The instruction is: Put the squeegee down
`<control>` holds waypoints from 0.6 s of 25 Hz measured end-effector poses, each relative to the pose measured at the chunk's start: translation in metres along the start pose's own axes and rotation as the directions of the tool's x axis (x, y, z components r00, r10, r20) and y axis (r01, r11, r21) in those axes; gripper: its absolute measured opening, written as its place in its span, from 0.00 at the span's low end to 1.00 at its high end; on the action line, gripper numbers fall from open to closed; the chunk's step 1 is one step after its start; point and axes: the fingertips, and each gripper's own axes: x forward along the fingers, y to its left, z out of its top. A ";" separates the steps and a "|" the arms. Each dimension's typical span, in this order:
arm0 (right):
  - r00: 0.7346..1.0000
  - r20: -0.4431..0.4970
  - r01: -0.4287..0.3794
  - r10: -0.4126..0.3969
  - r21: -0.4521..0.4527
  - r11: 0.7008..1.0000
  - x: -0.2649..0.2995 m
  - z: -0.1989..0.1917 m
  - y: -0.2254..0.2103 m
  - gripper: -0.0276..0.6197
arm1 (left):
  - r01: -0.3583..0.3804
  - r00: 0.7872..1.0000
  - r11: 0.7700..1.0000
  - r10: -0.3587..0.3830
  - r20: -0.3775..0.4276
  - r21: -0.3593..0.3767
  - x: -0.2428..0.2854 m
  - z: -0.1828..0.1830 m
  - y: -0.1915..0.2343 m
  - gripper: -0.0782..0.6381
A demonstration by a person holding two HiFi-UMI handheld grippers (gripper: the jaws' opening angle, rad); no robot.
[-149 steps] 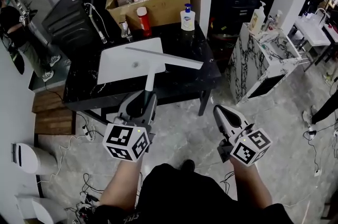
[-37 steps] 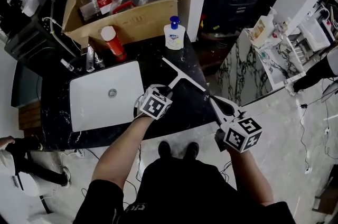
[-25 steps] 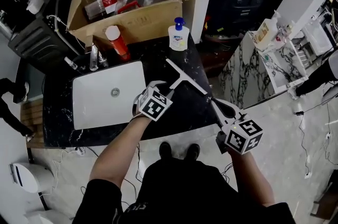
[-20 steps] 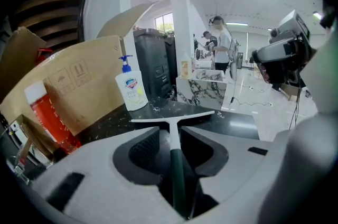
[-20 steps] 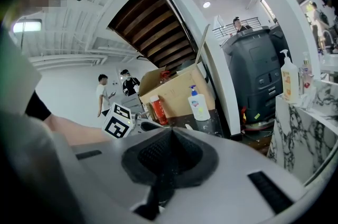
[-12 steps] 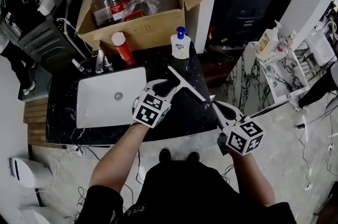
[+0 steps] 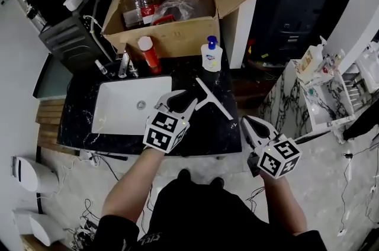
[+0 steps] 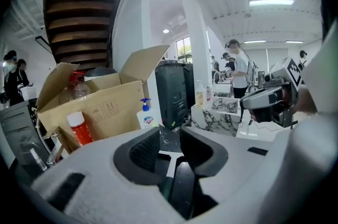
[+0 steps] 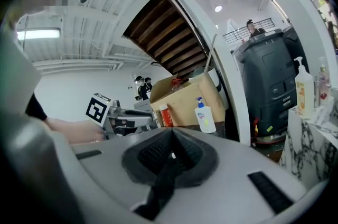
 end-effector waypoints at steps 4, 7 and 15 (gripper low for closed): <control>1.000 0.013 0.001 -0.001 -0.001 1.000 0.003 0.008 -0.003 0.05 | -0.011 0.999 1.000 0.013 0.051 -0.028 -0.015 0.015 0.000 0.29; 1.000 0.015 0.006 -0.006 -0.016 1.000 0.007 0.013 -0.002 0.05 | -0.016 0.996 1.000 0.018 0.091 -0.019 -0.021 0.027 0.004 0.29; 0.997 0.074 0.040 -0.037 -0.035 0.999 0.032 0.033 0.014 0.05 | -0.002 0.982 1.000 -0.002 0.188 0.019 -0.048 0.040 0.036 0.29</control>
